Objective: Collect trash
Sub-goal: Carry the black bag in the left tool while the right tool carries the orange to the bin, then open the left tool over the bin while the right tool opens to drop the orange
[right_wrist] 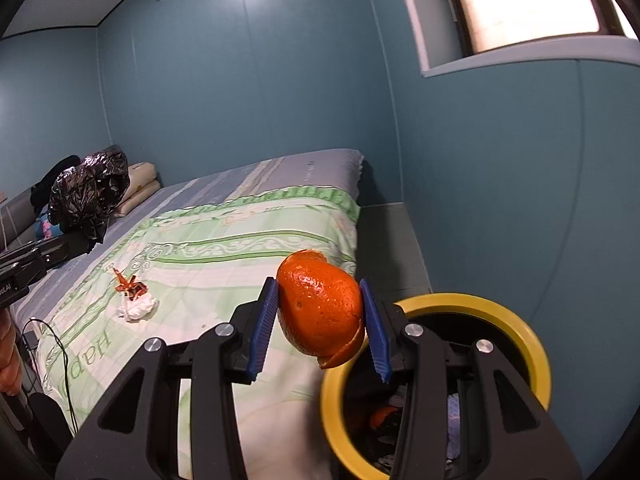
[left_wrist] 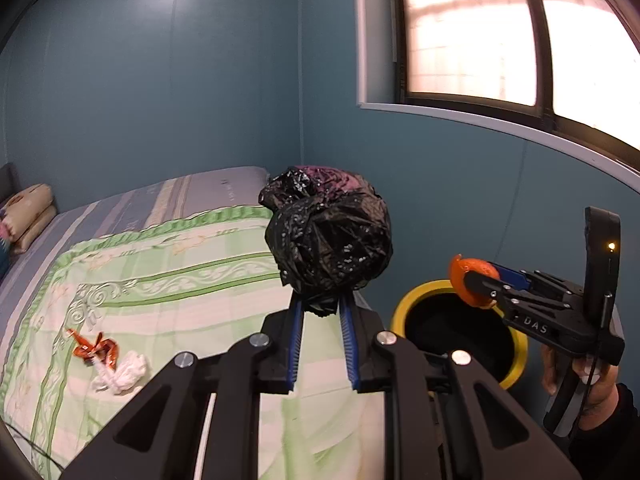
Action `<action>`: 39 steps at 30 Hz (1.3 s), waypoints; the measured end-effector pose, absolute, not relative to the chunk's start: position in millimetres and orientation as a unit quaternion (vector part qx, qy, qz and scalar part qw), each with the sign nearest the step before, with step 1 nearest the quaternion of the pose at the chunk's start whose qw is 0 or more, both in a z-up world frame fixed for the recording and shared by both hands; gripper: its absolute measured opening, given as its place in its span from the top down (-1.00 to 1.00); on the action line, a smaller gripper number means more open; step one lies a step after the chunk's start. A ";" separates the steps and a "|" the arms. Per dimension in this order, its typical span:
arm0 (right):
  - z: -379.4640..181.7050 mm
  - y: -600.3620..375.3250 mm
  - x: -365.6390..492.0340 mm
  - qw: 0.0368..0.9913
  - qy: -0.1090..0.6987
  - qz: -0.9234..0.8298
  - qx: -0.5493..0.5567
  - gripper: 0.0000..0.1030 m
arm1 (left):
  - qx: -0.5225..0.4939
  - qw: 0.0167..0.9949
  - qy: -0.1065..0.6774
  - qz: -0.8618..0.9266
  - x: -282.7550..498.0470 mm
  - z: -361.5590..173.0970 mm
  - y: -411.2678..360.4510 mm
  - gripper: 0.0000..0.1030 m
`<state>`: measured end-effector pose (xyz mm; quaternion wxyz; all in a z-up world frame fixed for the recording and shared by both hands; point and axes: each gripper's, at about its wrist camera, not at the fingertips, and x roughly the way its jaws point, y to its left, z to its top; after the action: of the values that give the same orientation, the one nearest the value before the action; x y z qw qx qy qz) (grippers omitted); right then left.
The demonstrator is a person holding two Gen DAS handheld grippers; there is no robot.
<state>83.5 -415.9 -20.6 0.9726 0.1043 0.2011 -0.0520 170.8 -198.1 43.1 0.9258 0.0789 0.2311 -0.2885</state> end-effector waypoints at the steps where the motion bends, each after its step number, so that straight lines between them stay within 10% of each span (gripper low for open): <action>1: -21.2 -419.4 80.8 0.972 0.200 -0.056 0.106 0.23 | 0.081 0.924 0.231 -0.295 169.9 43.2 -206.1 0.67; 39: -99.5 -532.2 62.6 0.926 0.258 -0.187 0.201 0.21 | 0.132 0.855 0.326 -0.382 190.8 -48.2 -383.0 0.66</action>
<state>62.6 -532.2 -99.5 0.9263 0.2012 0.2577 -0.1872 190.8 -383.0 -48.2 0.8547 0.1321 0.3260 -0.3819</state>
